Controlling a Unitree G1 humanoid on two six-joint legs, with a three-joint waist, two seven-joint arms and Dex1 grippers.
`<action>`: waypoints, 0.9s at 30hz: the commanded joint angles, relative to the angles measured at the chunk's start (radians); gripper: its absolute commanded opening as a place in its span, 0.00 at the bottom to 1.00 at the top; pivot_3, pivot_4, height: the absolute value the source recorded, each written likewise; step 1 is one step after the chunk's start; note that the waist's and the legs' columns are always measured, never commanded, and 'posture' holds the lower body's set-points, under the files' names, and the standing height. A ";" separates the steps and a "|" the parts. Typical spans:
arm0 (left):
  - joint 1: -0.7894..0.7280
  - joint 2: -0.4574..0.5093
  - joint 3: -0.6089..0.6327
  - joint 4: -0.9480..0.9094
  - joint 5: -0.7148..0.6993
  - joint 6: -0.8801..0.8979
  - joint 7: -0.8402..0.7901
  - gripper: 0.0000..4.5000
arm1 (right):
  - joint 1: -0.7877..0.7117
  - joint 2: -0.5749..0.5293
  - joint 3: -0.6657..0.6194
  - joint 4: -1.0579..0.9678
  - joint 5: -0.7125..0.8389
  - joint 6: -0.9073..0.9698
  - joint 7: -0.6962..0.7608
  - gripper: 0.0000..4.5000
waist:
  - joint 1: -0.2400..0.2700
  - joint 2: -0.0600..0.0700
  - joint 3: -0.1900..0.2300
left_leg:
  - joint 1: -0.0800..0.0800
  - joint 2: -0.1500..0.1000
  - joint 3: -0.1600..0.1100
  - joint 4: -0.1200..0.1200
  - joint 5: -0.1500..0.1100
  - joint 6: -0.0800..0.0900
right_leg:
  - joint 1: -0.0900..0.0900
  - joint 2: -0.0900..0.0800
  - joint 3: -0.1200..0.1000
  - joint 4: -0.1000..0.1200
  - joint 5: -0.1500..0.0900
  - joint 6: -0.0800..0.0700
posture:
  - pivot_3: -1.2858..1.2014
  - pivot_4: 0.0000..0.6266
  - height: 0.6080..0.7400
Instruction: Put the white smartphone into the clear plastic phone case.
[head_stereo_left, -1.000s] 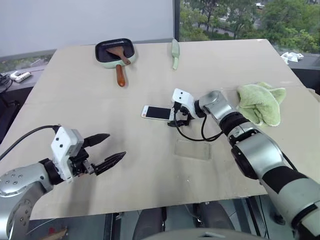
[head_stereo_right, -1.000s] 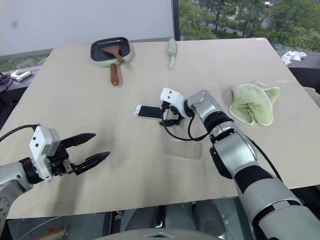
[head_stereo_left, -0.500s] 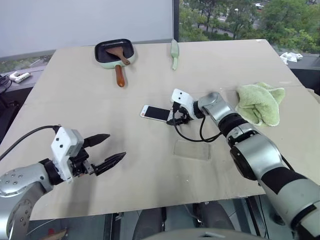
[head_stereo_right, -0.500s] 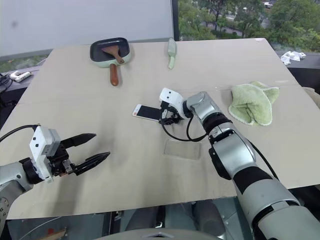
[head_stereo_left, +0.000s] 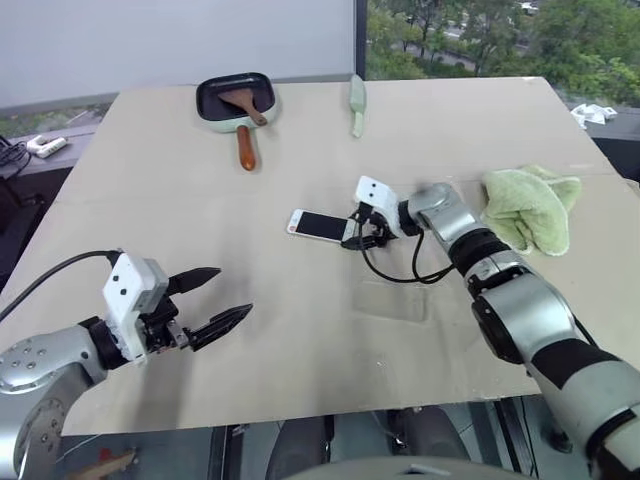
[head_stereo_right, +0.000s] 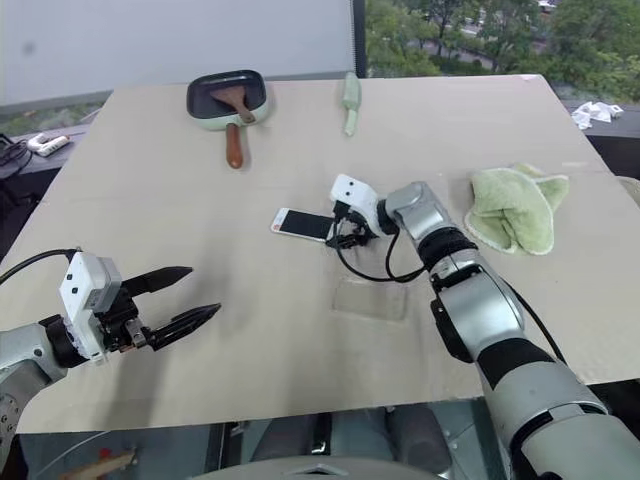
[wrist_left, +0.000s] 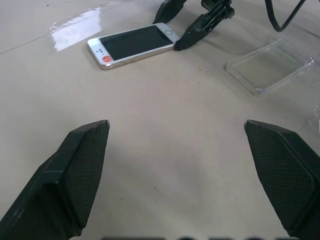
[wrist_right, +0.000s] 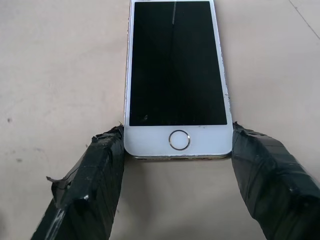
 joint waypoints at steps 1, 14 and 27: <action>-0.002 0.007 -0.001 -0.013 0.001 -0.008 -0.001 1.00 | 0.056 -0.116 -0.003 -0.071 -0.008 0.030 0.036 0.62 | 0.017 0.001 0.000 | -0.001 0.000 -0.001 0.000 0.000 0.000 | 0.000 0.000 -0.001 -0.001 0.000 0.000 | 0.52 0.24 1.00; -0.046 0.019 -0.048 0.005 -0.006 -0.003 -0.020 1.00 | 0.406 -0.406 -0.150 -0.733 0.224 0.215 0.153 0.62 | 0.023 0.002 0.002 | -0.004 0.000 0.000 0.001 0.000 0.001 | -0.001 0.007 -0.005 -0.003 0.000 0.000 | 0.52 0.24 1.00; -0.310 0.054 -0.273 0.145 0.020 -0.029 -0.143 1.00 | 0.717 -0.581 -0.328 -1.198 0.416 0.409 0.079 0.62 | 0.033 0.002 0.003 | -0.004 0.000 0.001 0.004 0.000 0.001 | 0.000 0.011 -0.002 -0.002 0.000 0.001 | 0.52 0.24 1.00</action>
